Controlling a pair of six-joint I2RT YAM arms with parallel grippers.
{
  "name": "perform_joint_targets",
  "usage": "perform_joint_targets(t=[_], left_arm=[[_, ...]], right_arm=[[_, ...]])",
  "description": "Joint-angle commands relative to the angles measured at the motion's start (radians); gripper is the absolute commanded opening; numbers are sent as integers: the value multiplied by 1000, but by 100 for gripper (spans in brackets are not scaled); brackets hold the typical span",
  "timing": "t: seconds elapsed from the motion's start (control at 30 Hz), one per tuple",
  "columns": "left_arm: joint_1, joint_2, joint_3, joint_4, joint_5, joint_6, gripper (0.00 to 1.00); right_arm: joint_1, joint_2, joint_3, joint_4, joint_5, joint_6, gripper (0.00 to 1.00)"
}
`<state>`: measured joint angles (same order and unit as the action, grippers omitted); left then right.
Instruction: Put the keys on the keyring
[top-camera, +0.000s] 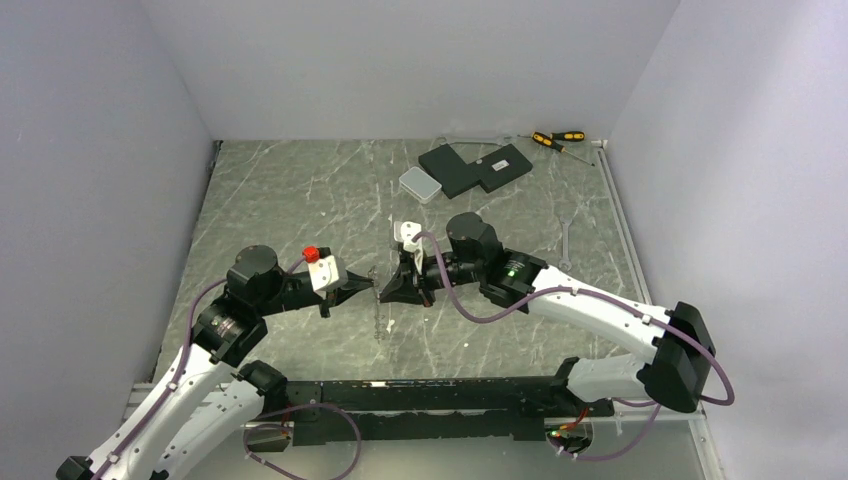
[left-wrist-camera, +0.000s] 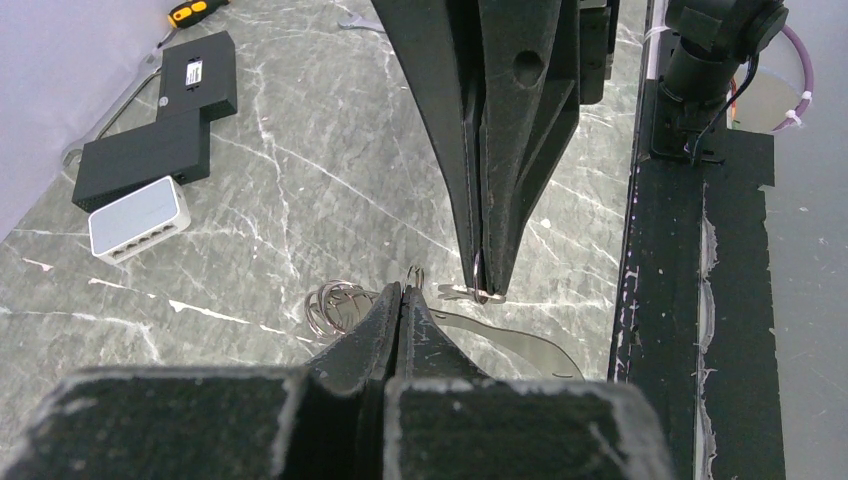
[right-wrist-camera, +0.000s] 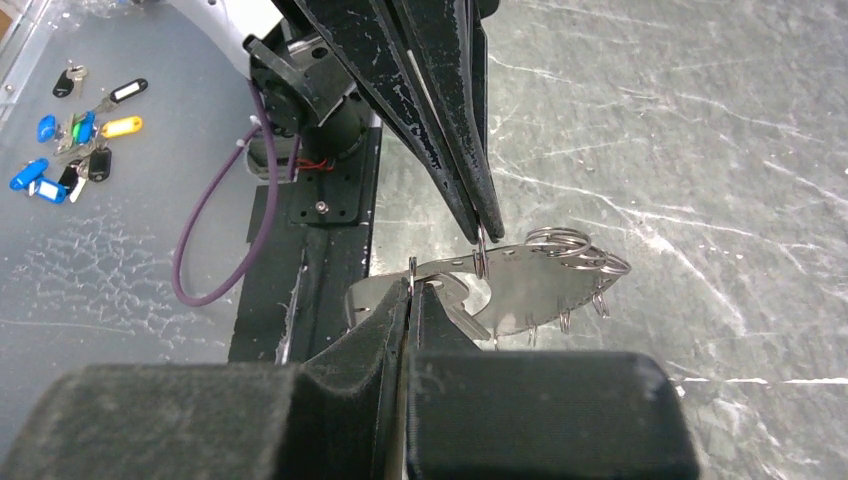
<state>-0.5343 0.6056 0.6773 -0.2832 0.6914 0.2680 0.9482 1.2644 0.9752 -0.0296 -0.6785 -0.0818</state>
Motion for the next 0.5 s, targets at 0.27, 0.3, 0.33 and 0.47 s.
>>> perform_joint_targets(t=[0.27, 0.3, 0.33, 0.47], left_arm=[[-1, -11, 21, 29, 9, 25, 0], [-1, -10, 21, 29, 8, 25, 0], [-1, -10, 21, 29, 9, 25, 0], [-1, -11, 21, 29, 13, 25, 0]], right_arm=[[1, 12, 57, 8, 13, 8, 0], [1, 14, 59, 6, 14, 7, 0], [1, 14, 63, 4, 16, 7, 0], [1, 8, 65, 8, 40, 13, 0]])
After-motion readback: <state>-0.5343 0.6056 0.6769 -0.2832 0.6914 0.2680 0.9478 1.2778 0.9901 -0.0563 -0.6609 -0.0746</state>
